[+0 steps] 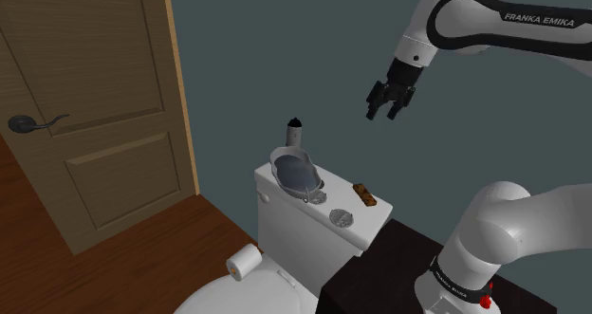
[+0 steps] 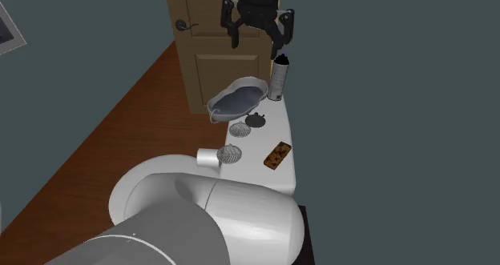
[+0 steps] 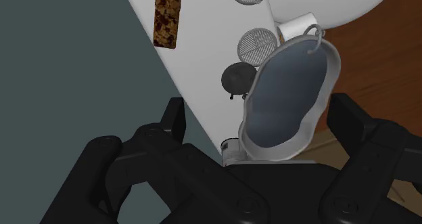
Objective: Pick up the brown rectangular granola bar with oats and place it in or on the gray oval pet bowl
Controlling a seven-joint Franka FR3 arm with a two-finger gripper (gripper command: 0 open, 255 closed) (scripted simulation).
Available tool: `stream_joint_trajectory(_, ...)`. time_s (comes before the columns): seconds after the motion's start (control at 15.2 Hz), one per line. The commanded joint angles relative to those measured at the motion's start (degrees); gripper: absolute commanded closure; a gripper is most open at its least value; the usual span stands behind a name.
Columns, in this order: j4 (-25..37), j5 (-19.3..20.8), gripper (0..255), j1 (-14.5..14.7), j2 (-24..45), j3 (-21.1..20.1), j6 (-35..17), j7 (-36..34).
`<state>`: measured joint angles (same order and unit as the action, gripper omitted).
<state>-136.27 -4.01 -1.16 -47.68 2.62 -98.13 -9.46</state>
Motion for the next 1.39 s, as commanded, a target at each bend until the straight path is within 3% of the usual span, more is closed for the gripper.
stream_joint_trajectory(0.0, 0.0, 0.0, 0, 0.0, 0.0, 0.0, 0.0, 0.0)
stream_joint_trajectory(0.66, -13.9, 2.2, 0, -3.23, 5.64, 1.02, -15.28, -1.2)
stream_joint_trajectory(1.32, -22.72, 4.52, 0, -6.72, 19.24, 2.61, -33.5, -2.61)
